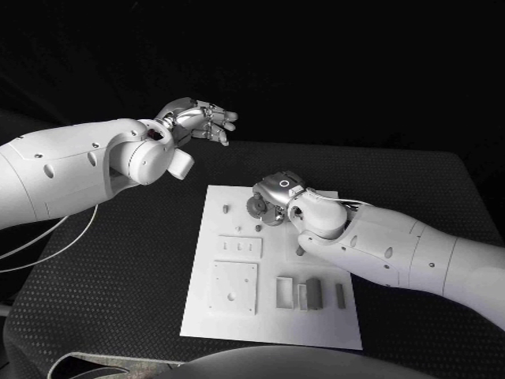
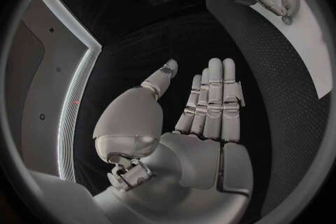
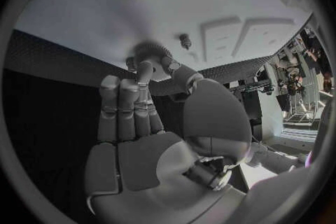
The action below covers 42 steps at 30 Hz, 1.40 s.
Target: Assemble the parts on the task board
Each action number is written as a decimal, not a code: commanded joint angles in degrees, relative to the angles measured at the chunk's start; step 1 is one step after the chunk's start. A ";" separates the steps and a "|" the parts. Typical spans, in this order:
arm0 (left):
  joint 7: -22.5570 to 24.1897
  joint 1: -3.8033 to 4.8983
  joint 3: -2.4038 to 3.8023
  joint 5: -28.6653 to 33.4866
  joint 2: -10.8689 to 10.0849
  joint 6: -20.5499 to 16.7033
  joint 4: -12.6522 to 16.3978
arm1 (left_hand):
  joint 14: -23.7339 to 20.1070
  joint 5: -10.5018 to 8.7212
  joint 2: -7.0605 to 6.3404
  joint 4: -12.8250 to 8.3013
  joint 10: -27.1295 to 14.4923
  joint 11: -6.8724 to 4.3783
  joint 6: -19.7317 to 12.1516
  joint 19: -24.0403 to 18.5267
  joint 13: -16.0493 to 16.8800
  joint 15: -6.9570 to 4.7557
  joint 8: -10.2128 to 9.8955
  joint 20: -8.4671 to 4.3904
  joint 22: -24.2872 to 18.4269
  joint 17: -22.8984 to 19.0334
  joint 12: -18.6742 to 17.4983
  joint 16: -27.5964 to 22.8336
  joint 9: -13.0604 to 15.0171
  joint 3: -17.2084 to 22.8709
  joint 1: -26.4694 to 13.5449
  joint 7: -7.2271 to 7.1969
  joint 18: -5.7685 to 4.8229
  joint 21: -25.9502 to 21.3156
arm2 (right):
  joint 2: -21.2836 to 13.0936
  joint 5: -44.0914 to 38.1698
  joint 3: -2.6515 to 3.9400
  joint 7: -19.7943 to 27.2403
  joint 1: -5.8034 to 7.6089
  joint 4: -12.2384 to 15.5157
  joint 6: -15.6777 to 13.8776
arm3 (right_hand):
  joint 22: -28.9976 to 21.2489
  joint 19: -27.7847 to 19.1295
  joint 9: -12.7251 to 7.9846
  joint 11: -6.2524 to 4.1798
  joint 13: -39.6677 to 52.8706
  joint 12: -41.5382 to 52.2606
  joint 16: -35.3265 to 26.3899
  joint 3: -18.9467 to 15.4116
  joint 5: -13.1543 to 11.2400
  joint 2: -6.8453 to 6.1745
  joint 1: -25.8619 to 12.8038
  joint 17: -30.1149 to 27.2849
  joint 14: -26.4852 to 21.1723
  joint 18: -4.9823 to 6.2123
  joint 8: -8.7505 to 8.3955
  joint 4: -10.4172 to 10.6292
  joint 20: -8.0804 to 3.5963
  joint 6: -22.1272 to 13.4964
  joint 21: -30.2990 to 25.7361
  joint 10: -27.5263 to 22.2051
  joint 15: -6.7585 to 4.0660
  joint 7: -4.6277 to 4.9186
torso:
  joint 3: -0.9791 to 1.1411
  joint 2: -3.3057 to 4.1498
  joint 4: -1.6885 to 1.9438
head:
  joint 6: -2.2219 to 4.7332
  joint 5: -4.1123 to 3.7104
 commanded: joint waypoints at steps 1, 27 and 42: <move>0.40 0.07 0.04 -0.20 0.10 0.67 0.14 | -0.46 -0.20 -0.42 0.01 -0.48 -0.06 -0.23 0.04 0.09 -0.02 -0.30 -0.40 0.08 -0.02 -0.26 0.33 -0.07 -0.23 -0.28 0.51 0.85 -0.20 | 0.27 0.14 -0.05 0.20 -0.08 -0.04 1.06 | 0.03 -0.30 0.22 -0.33 -0.05 -0.08 -0.18 0.27 0.10 0.03 -0.22 -0.03 -0.23 2.58 0.19 -0.04 0.20 0.38 -0.32 -0.21 -0.21 0.03 | -0.02 0.02 -0.02 | -0.04 0.10; 0.35 0.08 0.04 -0.21 -0.06 0.56 0.27 | -0.47 -0.20 -0.49 -0.01 -0.50 -0.06 -0.25 0.04 0.11 -0.02 -0.29 -0.40 0.10 -0.03 -0.27 0.33 -0.08 -0.22 -0.23 0.52 0.85 -0.25 | 1.74 0.16 -0.08 0.51 -0.11 -1.85 2.36 | 0.13 -0.36 1.24 -0.61 -0.08 0.04 -0.09 -0.01 0.10 -0.31 -0.35 -0.06 -0.33 2.58 0.89 -0.15 0.25 1.19 -0.33 -0.29 -0.48 -0.28 | -0.02 0.03 -0.01 | -0.10 0.19; 0.29 0.08 0.04 -0.60 -0.02 0.96 0.38 | -0.53 -0.30 -0.85 -0.11 -0.52 -0.07 -0.30 0.01 0.14 -0.02 -0.26 -0.40 0.15 -0.04 -0.29 0.32 -0.08 -0.14 0.41 0.52 0.85 -0.38 | 1.74 0.09 -0.09 0.65 -0.17 -1.91 2.38 | 0.14 -0.58 1.77 -0.41 -0.10 0.05 -0.15 -0.15 0.10 -2.35 -0.08 -0.12 -0.68 2.58 0.47 -0.62 0.30 0.10 -0.51 -0.64 -0.33 -0.05 | 0.05 0.04 -0.03 | -0.38 0.26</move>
